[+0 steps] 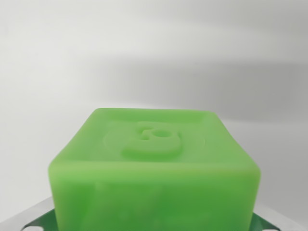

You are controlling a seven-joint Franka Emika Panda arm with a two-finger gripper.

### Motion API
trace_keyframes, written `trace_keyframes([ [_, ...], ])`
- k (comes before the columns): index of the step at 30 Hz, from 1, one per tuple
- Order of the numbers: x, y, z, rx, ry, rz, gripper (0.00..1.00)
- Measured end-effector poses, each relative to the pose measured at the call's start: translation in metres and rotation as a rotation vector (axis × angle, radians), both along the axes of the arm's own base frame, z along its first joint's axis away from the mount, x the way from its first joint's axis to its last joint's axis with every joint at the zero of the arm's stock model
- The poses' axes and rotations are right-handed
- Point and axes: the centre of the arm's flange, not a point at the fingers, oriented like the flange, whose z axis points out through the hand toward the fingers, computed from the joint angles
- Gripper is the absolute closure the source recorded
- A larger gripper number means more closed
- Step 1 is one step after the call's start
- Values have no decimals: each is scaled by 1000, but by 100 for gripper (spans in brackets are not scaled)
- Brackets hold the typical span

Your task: Stack cube

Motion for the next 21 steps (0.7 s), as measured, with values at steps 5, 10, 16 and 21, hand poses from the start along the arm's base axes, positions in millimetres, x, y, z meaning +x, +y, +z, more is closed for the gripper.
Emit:
trace_keyframes([
  [5,1,-9,0,0,-1,-16,100],
  [10,3,-20,1,0,-2,-34,100],
  [16,5,-32,1,-1,-2,-53,100],
  [21,7,-42,1,-1,-2,-69,100],
])
